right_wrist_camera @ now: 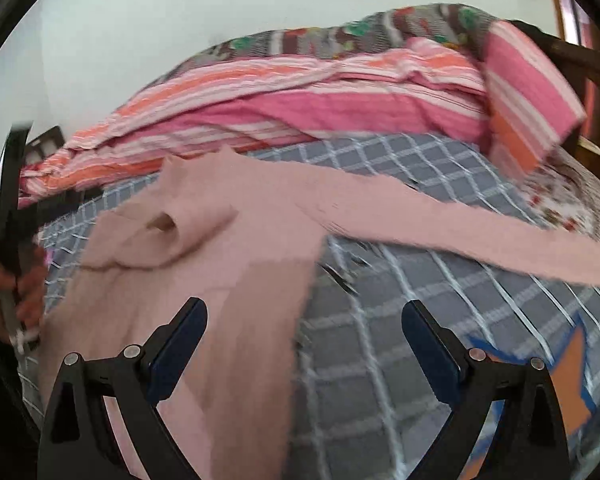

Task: Fold small clothes
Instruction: 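Fold the held sleeve across the sweater body and open the left tool, then move the right tool to the other sleeve and close on it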

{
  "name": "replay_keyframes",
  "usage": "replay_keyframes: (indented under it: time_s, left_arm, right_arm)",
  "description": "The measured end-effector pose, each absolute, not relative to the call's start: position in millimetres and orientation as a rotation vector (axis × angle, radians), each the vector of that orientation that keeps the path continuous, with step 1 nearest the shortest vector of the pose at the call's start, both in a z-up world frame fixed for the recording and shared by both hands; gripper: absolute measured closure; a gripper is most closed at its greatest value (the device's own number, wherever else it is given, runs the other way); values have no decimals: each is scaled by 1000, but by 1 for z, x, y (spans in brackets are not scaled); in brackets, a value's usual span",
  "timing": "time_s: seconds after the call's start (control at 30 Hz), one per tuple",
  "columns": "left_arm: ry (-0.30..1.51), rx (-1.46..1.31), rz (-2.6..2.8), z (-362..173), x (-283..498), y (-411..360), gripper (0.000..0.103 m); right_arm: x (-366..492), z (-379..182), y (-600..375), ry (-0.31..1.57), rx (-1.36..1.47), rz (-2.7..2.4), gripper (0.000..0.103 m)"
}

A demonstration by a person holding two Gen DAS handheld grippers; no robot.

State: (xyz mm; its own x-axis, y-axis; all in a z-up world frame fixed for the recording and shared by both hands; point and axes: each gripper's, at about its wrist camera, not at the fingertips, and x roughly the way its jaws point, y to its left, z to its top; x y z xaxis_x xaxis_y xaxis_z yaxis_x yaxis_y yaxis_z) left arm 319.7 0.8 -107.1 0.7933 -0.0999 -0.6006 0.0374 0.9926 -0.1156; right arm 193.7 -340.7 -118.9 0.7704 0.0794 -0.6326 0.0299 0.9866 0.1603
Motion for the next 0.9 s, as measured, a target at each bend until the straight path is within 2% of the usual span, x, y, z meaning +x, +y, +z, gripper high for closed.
replay_keyframes:
  time_s: [0.13, 0.3, 0.43, 0.5, 0.57, 0.63, 0.67, 0.7, 0.9]
  left_arm:
    - [701, -154, 16, -132, 317, 54, 28]
    - [790, -324, -43, -164, 334, 84, 30]
    - [815, -411, -99, -178, 354, 89, 43]
    - [816, -410, -95, -183, 359, 86, 57]
    - [803, -398, -102, -186, 359, 80, 61]
    - [776, -402, -107, -187, 356, 79, 62]
    - [776, -404, -105, -187, 355, 81, 62]
    - [781, -401, -100, -188, 356, 81, 61]
    - [789, -354, -77, -187, 355, 77, 60]
  right_arm:
    - [230, -115, -309, 719, 137, 111, 21]
    - [275, -122, -262, 793, 54, 182, 36]
    - [297, -127, -236, 821, 10, 209, 36]
    - [305, -131, -231, 832, 10, 217, 36]
    - [319, -139, -227, 857, 11, 196, 37]
    - [333, -146, -225, 881, 7, 167, 47]
    - [338, -148, -226, 891, 7, 150, 58]
    - [344, -148, -230, 904, 12, 130, 63]
    - [338, -135, -262, 865, 22, 133, 62]
